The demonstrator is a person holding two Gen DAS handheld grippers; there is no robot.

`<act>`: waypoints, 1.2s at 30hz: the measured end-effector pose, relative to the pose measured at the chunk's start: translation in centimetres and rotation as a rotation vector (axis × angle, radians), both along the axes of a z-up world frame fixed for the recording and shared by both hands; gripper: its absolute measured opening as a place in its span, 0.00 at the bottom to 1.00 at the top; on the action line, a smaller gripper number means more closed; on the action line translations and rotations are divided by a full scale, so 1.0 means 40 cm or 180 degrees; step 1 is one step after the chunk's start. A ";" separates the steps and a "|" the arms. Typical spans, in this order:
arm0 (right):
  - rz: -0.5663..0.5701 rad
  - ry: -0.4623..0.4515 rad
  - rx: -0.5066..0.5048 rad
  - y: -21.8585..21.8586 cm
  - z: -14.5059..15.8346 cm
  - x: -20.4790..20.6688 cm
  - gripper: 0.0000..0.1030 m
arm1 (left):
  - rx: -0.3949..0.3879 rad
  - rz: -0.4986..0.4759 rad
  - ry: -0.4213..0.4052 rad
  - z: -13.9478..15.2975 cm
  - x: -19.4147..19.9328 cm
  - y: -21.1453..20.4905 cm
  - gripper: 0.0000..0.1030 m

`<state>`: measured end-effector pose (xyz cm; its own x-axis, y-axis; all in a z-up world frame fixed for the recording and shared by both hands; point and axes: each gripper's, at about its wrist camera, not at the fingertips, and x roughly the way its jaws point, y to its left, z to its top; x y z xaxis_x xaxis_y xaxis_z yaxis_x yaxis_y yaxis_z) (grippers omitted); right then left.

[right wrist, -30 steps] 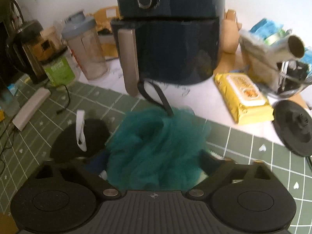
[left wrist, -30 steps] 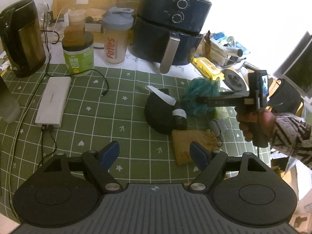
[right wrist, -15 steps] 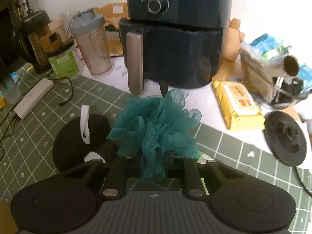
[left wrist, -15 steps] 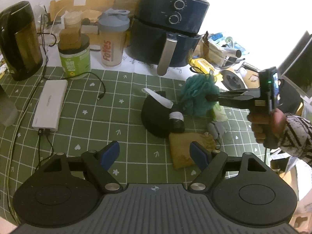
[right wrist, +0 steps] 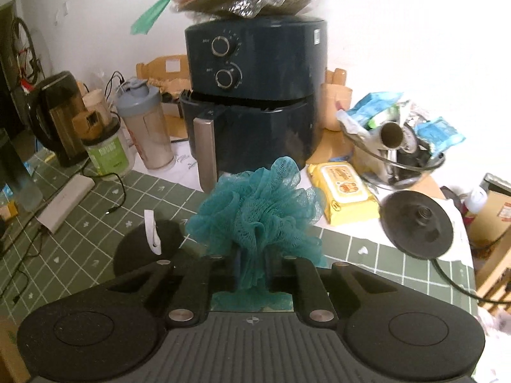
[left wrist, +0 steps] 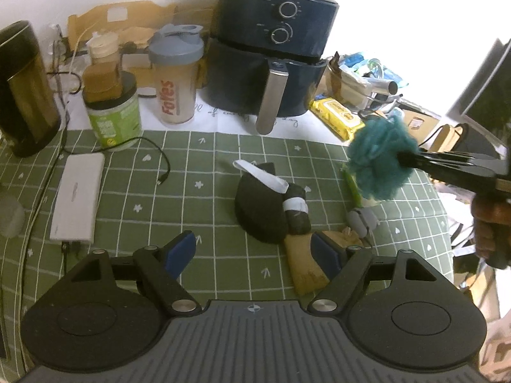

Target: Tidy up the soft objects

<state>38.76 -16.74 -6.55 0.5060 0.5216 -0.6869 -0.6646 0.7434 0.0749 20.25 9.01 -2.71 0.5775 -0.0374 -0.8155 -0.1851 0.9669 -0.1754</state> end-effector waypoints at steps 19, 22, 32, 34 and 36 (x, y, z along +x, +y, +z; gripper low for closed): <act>-0.0321 -0.0104 0.0035 -0.138 0.091 -0.162 0.13 | 0.0183 -0.0516 0.0024 -0.116 0.189 -0.031 0.76; -0.0403 -0.0093 0.0057 -0.153 0.095 -0.180 0.13 | 0.0186 -0.0501 0.0052 -0.141 0.223 -0.032 0.76; -0.0740 -0.0037 0.0139 -0.213 0.107 -0.240 0.13 | 0.0125 -0.0415 0.0138 -0.224 0.332 -0.043 0.72; -0.0801 -0.0035 0.0145 -0.223 0.109 -0.249 0.13 | 0.0127 -0.0377 0.0196 -0.244 0.351 -0.041 0.69; -0.0851 -0.0040 0.0148 -0.231 0.113 -0.257 0.13 | 0.0135 -0.0327 0.0258 -0.264 0.372 -0.034 0.67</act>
<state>28.47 -25.99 -2.05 0.6383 0.3992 -0.6581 -0.4463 0.8886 0.1061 35.13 7.63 -13.25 0.5047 -0.0575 -0.8614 -0.0965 0.9878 -0.1225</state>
